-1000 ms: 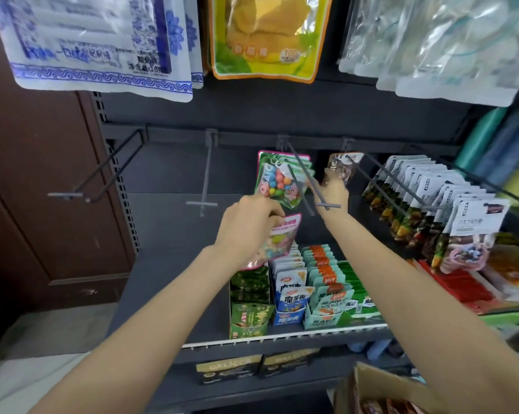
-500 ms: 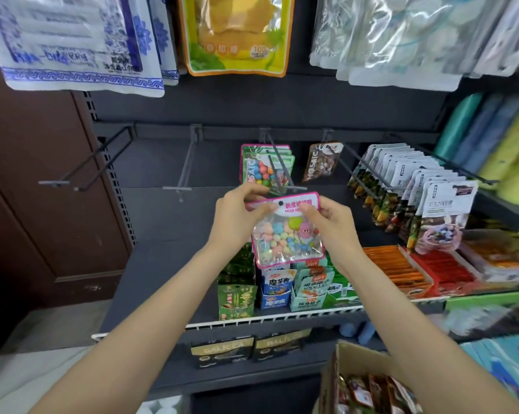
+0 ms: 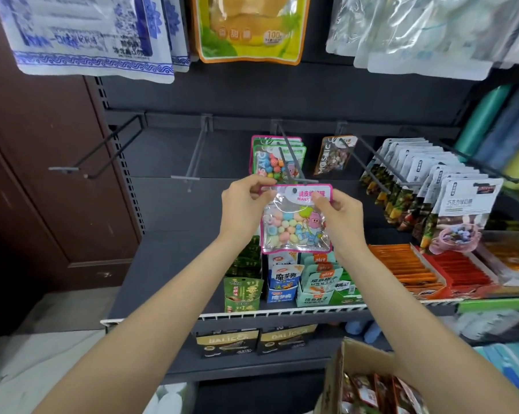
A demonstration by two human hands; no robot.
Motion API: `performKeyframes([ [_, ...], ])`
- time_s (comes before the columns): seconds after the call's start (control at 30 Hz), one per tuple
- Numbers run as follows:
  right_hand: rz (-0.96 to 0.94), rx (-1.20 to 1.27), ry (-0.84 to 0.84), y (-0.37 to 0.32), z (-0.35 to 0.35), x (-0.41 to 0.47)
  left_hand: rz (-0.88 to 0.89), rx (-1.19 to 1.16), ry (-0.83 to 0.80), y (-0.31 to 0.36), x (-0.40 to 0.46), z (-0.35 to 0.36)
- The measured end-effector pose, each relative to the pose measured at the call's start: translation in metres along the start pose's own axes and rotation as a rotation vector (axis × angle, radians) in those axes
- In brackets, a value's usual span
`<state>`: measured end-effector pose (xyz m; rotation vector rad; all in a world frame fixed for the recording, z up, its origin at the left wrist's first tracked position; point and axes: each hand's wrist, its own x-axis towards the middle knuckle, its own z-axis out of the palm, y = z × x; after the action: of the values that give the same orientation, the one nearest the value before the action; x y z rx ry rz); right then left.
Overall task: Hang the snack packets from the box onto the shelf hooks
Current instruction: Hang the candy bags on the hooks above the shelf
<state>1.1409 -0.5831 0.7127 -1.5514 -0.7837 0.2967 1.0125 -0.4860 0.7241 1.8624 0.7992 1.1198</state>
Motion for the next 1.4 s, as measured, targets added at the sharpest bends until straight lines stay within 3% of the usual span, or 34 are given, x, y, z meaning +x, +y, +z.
performKeyframes([
  [0.2, -0.020, -0.172, 0.103, 0.003, 0.015, 0.025, 0.021, 0.065, 0.090, -0.014, 0.018, 0.015],
  [0.33, 0.064, -0.288, 0.147, 0.002, 0.031, 0.056, 0.031, 0.095, 0.160, -0.018, 0.043, 0.033],
  [0.5, 0.157, -0.364, 0.189, -0.001, 0.058, 0.099, 0.025, 0.176, 0.085, -0.032, 0.085, 0.048],
  [0.87, 0.187, -0.316, 0.244, -0.001, 0.076, 0.131, 0.007, 0.167, -0.031, -0.042, 0.113, 0.046],
  [1.07, 0.101, -0.195, 0.212, 0.006, 0.036, 0.078, 0.057, 0.325, 0.126, -0.036, 0.065, 0.034],
  [1.17, 0.038, -0.265, 0.133, 0.020, -0.001, 0.029, 0.062, 0.225, 0.029, -0.036, 0.017, 0.044],
  [1.4, 0.149, -0.523, 0.042, 0.091, -0.114, -0.114, -0.014, 0.170, -0.463, -0.031, -0.128, 0.118],
])
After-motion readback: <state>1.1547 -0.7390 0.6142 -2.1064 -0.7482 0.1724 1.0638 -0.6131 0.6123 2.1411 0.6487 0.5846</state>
